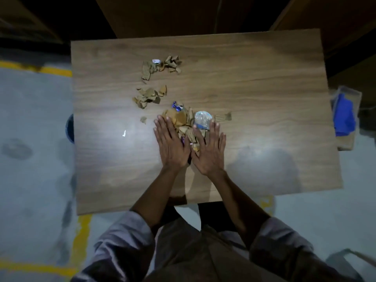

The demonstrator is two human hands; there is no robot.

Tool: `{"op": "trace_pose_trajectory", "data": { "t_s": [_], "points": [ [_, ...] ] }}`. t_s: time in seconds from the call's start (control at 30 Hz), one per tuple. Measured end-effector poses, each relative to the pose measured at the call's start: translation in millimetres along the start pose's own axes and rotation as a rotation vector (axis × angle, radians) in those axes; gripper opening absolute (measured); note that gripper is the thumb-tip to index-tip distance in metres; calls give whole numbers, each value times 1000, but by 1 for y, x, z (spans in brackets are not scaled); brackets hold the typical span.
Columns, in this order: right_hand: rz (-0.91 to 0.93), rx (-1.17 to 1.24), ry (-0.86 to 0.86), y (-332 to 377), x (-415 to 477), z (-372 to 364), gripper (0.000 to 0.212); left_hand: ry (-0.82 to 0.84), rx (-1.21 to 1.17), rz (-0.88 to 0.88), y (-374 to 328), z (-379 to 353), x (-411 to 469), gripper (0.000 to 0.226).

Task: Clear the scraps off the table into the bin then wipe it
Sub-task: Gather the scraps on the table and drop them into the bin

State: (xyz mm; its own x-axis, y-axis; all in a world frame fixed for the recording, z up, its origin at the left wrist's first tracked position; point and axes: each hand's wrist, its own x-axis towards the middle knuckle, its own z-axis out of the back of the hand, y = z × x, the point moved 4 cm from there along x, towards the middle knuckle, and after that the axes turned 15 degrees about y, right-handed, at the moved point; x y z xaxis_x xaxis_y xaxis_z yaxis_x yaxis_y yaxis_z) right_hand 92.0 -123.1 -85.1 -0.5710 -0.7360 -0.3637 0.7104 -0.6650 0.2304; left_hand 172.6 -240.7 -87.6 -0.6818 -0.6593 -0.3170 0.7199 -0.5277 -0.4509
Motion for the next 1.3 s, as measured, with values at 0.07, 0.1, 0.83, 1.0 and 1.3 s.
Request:
{"op": "trace_pose_trajectory", "data": {
  "t_s": [0.07,0.1,0.83,1.0,1.3],
  "points": [
    [12,11,1,5,26,9,69,-15,-25,1,-4,8,21,84],
    [17,19,1,7,39,15,68,-23,-43,-7,-6,12,29,83],
    [124,570,-230,38,108,63,75,-444,-603,219,-1,52,83,80],
    [188,523,-150,36,170,97,64,-529,-769,195,29,75,110,82],
    [473,166,235,71,246,107,65,-220,-709,-34,38,94,156,72]
  ]
}}
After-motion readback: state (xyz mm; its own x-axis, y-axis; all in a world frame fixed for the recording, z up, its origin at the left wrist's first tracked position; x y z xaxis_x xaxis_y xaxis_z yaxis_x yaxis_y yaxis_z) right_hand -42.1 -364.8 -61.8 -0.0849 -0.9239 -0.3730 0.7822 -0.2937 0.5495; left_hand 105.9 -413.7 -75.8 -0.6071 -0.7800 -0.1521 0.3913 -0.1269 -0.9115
